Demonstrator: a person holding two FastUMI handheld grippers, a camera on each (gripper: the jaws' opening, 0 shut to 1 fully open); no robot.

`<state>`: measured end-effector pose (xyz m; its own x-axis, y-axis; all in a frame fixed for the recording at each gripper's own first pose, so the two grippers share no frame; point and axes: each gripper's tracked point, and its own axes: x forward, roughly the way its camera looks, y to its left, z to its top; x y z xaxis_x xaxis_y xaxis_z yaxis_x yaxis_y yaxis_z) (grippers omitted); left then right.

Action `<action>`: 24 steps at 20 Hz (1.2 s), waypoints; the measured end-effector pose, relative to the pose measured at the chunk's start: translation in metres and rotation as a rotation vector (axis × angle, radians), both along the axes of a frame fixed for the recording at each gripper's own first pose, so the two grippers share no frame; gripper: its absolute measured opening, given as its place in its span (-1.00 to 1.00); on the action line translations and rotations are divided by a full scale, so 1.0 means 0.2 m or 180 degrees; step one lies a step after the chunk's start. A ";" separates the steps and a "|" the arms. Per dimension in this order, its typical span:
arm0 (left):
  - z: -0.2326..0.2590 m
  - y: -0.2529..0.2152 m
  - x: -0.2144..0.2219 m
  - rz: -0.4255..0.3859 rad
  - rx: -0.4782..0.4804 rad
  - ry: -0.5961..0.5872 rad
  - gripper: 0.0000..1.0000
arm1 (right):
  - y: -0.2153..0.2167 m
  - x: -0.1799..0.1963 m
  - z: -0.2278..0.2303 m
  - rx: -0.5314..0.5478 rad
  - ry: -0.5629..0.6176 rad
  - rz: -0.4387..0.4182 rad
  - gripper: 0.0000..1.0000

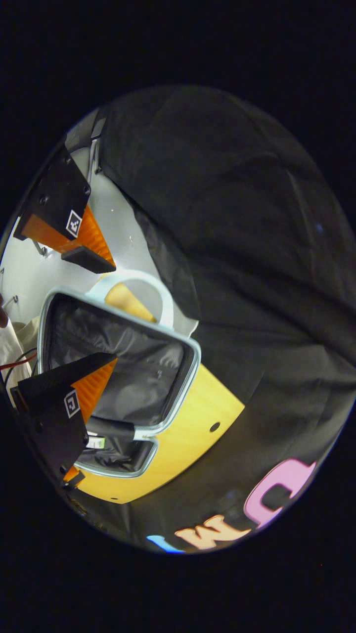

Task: First open the suitcase, pack the skin care products into it, and then close the suitcase.

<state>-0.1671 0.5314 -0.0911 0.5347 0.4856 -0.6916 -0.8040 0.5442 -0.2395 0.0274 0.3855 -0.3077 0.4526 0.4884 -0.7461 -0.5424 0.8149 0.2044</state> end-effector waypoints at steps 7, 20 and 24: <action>-0.21 0.24 0.01 0.0108 -0.0237 -0.0166 0.91 | -0.38 0.24 0.06 -0.0220 -0.0334 -0.0565 0.96; -0.38 0.31 0.13 0.0231 -0.0923 -0.0734 -0.60 | -0.62 0.25 0.14 -0.0551 -0.0535 -0.0736 0.97; -0.29 0.25 0.13 0.0092 -0.0877 -0.0791 -0.85 | -0.61 0.23 0.12 -0.0566 -0.0506 -0.0718 0.97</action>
